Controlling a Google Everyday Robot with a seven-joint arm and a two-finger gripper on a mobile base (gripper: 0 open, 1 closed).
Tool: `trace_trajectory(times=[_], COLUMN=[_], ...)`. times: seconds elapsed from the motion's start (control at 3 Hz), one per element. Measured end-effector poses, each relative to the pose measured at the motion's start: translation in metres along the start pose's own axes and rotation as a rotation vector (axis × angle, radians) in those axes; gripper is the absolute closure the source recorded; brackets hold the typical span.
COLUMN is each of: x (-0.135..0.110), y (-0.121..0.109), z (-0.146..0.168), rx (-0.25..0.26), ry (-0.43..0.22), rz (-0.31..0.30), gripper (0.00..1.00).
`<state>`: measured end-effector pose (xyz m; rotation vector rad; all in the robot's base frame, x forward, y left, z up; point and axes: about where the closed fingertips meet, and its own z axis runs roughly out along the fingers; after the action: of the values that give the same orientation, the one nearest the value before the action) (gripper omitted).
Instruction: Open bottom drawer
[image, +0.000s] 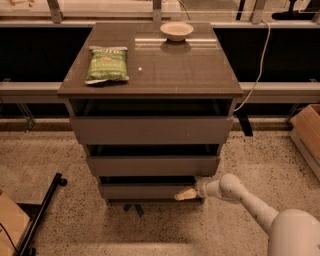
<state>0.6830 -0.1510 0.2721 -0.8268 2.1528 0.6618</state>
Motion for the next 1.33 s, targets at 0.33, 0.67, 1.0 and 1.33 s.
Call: trace_trajectory(times=[0.33, 0.67, 1.0, 1.33], x=[0.0, 0.002, 0.0022, 0.0026], y=[0.0, 0.0011, 0.0013, 0.0016], z=[0.0, -0.0008, -0.0011, -0.0015], rx=[0.0, 0.0, 0.0, 0.0], ry=[0.0, 0.0, 0.0, 0.0], rz=[0.0, 0.0, 0.0, 0.0], gripper=[0.0, 0.0, 0.0, 0.19])
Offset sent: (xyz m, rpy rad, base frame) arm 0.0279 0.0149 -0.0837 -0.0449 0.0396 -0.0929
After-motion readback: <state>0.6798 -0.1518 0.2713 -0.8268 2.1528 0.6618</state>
